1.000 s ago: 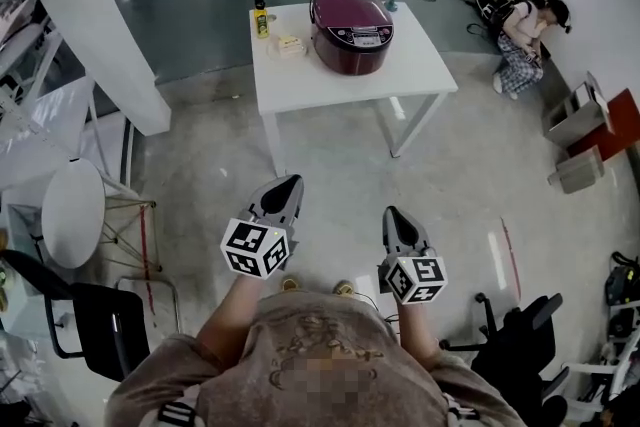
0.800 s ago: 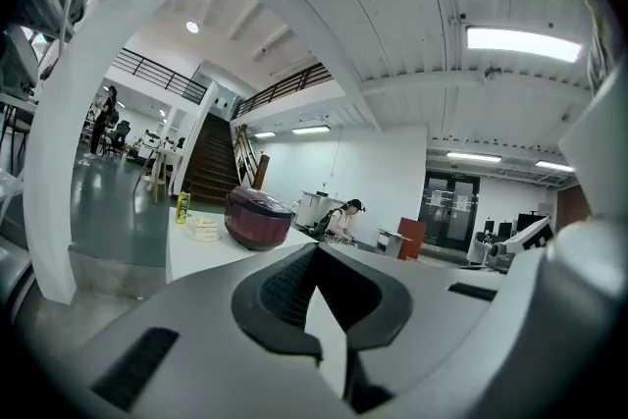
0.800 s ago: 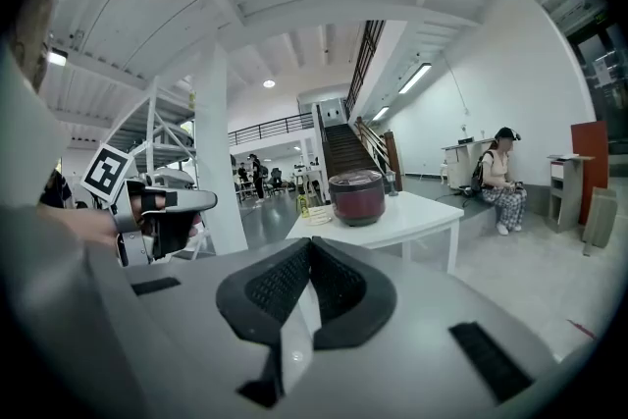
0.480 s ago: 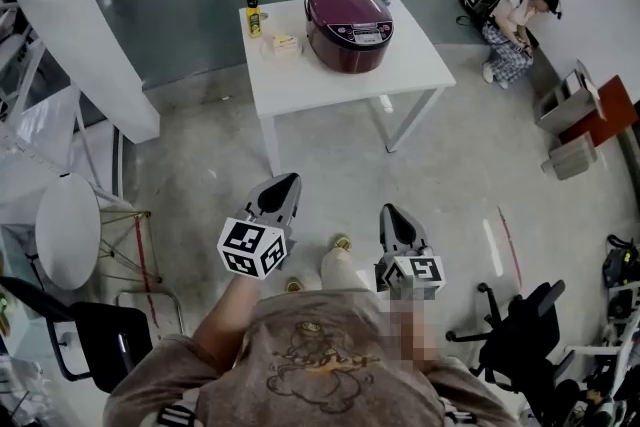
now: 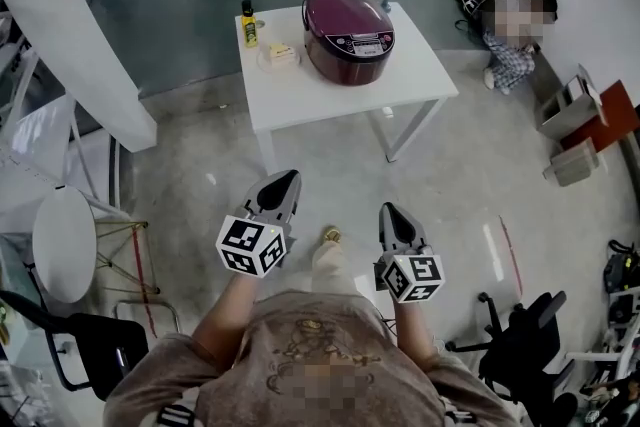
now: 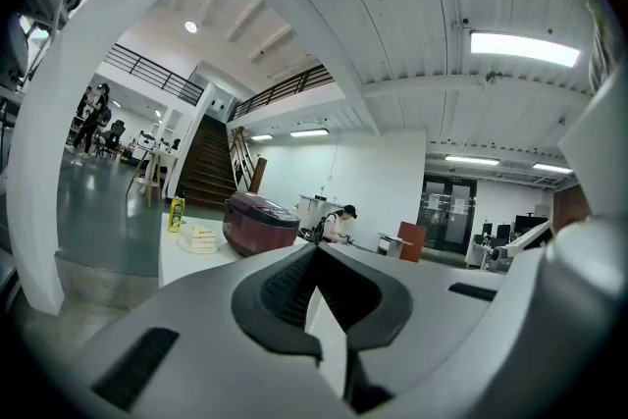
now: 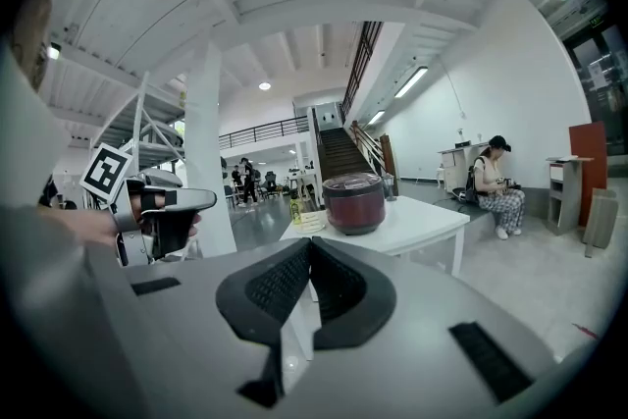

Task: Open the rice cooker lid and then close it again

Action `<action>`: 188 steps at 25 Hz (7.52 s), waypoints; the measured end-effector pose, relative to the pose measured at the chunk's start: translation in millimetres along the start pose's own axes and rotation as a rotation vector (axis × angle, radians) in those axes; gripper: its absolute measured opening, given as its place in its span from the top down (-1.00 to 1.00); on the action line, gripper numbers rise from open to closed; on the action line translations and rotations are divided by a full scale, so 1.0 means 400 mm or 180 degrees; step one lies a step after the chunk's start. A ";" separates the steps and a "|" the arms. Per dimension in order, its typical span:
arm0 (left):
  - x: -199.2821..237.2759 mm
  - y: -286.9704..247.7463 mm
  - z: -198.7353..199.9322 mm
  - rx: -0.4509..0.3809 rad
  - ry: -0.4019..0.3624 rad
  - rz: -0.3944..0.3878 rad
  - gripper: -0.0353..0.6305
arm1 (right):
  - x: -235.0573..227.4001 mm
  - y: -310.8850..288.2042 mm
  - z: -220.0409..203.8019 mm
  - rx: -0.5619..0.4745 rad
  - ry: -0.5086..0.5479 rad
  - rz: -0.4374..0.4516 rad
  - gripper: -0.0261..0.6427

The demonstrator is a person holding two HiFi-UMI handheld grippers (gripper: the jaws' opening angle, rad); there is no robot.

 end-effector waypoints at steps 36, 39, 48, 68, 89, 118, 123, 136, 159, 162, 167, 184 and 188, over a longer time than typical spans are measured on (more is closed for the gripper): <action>0.065 -0.547 0.160 -0.0129 0.0013 0.0580 0.83 | -0.456 -0.484 0.242 0.0046 -0.0016 0.0581 0.91; 0.074 -0.565 0.167 -0.0122 0.0008 0.0654 0.83 | -0.472 -0.511 0.247 0.0075 -0.0047 0.0644 0.91; 0.093 -0.643 0.177 -0.0070 0.0007 0.0621 0.83 | -0.506 -0.583 0.254 0.0133 -0.0104 0.0680 0.91; 0.234 -0.901 0.230 0.0012 -0.0005 0.0303 0.83 | -0.578 -0.793 0.319 0.0079 -0.0076 0.0464 0.91; 0.326 -1.051 0.229 0.0158 0.0008 0.0058 0.83 | -0.588 -0.956 0.376 0.0129 0.0111 0.0387 0.91; 0.361 -1.103 0.184 0.0336 0.0012 0.0103 0.83 | -0.594 -1.067 0.396 0.0807 0.0532 0.0441 0.90; 0.362 -1.104 0.184 0.0337 0.0021 0.0097 0.83 | -0.595 -1.068 0.396 0.0830 0.0525 0.0477 0.90; 0.360 -1.105 0.185 0.0350 0.0002 0.0116 0.83 | -0.593 -1.068 0.392 0.0830 0.0662 0.0515 0.91; 0.343 -1.102 0.209 0.0314 -0.0135 0.0188 0.83 | -0.588 -1.051 0.379 0.0608 0.0804 0.0470 0.90; 0.341 -1.104 0.225 0.0294 -0.0175 0.0176 0.83 | -0.586 -1.050 0.377 0.0594 0.0857 0.0477 0.90; 0.340 -1.105 0.238 0.0324 -0.0238 0.0165 0.83 | -0.586 -1.050 0.376 0.0605 0.0860 0.0499 0.90; 0.339 -1.116 0.334 0.0190 -0.0256 0.0100 0.83 | -0.584 -1.048 0.373 0.0595 0.0904 0.0519 0.90; 0.348 -1.122 0.357 0.0149 -0.0251 0.0090 0.83 | -0.580 -1.051 0.376 0.0599 0.0908 0.0539 0.90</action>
Point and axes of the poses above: the fingertips, and each gripper's own axes: y backward along the fingers, x to its left, z out of its top, the point moved 9 cm from there along y, backward along the fingers, and after that the axes turned 9 degrees about z, right-handed, at the moved point
